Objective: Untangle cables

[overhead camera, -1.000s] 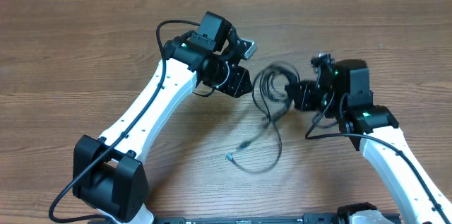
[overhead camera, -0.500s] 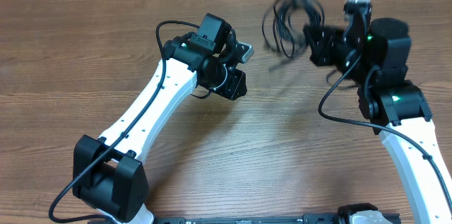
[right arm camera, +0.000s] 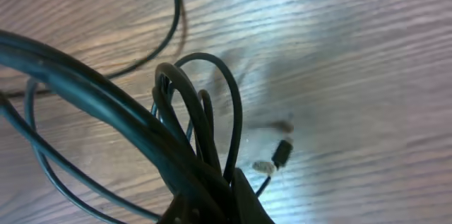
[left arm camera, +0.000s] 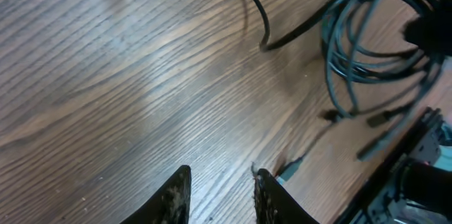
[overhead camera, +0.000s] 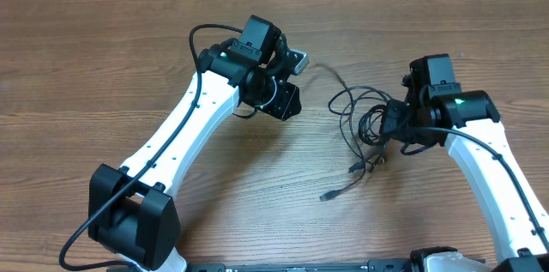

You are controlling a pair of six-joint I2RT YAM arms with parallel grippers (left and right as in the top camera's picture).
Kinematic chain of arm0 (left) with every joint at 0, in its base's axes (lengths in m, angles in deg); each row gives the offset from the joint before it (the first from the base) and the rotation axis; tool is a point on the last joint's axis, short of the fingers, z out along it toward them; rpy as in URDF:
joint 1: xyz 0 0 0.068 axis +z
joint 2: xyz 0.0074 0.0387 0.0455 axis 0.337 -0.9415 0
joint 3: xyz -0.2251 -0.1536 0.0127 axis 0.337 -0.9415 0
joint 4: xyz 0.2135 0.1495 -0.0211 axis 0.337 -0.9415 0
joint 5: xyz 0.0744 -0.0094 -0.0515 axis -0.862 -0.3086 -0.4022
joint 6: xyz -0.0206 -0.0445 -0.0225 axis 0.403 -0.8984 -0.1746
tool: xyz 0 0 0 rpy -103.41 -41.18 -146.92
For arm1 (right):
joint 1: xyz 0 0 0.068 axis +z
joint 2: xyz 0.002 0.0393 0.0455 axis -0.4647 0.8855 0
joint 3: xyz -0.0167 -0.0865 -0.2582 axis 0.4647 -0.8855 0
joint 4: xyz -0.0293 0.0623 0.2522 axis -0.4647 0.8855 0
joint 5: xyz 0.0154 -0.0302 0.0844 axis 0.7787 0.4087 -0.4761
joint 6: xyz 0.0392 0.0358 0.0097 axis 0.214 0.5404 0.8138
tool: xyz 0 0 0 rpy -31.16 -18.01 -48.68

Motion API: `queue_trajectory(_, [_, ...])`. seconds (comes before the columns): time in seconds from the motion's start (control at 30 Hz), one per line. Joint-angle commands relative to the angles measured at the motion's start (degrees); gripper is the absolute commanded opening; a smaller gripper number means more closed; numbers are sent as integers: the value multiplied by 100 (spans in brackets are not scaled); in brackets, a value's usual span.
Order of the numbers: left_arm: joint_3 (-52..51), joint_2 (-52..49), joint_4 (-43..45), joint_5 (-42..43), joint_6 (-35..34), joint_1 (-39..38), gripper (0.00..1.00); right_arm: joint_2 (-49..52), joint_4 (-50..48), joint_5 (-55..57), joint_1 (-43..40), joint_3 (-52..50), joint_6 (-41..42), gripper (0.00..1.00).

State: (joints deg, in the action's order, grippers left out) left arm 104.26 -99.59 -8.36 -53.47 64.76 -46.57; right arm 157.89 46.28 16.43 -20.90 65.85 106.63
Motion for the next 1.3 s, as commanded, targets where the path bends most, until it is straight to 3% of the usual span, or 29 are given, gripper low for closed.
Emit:
queue_trajectory(0.0, [129,120,20,531,155,26,30,-68,-299,-330,-11,42,24,4])
queue_trajectory(0.27, [129,120,262,1569,332,20,36,-68,-927,-1576,-11,42,-26,4])
queue_trajectory(0.43, [129,120,442,1606,330,22,42,-68,-1255,-2516,-11,42,-219,4])
queue_trajectory(0.57, [129,120,520,1609,328,22,56,-68,-1532,-3147,-11,42,-345,4])
queue_trajectory(0.73, [129,120,579,1617,326,22,57,-68,-1764,-3633,-11,42,-348,4])
queue_trajectory(0.93, [129,120,549,929,323,22,39,-66,-1906,-3919,-11,39,-345,4])
queue_trajectory(1.0, [129,120,529,774,323,22,21,-66,-1906,-3921,-11,42,-345,4])
queue_trajectory(1.07, [129,120,511,656,323,24,10,-66,-1906,-3921,-11,39,-345,4])
queue_trajectory(1.27, [129,120,402,345,326,28,9,-66,-1904,-3856,-11,39,-345,4])
